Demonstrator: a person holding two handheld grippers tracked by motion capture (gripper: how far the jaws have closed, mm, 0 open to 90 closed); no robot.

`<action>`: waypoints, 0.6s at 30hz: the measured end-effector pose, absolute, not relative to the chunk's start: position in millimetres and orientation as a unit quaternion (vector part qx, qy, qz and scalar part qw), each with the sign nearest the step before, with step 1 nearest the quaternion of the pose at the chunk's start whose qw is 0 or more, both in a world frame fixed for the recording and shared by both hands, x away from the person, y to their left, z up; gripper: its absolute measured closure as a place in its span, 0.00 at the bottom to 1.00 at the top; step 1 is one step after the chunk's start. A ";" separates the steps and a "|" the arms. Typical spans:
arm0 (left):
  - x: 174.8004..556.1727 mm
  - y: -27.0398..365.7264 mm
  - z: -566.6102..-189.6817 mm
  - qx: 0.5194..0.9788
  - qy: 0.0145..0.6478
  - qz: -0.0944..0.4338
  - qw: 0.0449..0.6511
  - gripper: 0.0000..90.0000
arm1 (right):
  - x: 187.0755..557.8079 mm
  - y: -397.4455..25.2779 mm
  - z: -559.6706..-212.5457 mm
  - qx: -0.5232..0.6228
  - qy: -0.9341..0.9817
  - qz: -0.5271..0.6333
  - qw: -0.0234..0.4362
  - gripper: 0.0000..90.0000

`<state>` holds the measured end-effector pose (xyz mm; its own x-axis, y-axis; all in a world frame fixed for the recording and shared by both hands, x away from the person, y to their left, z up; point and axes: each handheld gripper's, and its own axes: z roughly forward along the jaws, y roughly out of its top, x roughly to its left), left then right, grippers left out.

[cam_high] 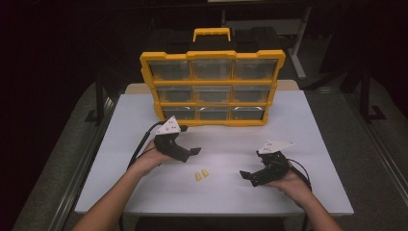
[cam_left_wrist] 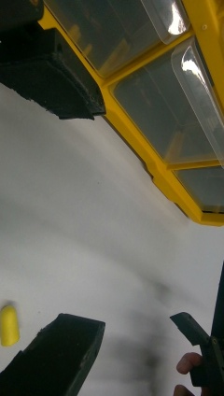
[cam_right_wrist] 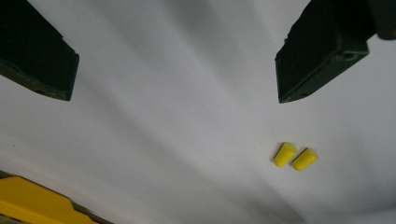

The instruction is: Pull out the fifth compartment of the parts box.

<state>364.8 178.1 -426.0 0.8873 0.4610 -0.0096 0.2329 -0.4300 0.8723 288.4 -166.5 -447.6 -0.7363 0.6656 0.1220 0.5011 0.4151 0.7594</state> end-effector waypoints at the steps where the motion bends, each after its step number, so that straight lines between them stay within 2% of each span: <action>1: 365.2 178.4 -426.2 0.837 0.208 0.115 0.494 0.00 | 288.4 -166.5 -447.6 0.349 0.835 0.413 0.100 0.00; 18: 375.9 170.3 -424.4 0.830 0.210 0.119 0.503 0.00 | 288.6 -166.1 -447.9 0.348 0.836 0.413 0.098 0.00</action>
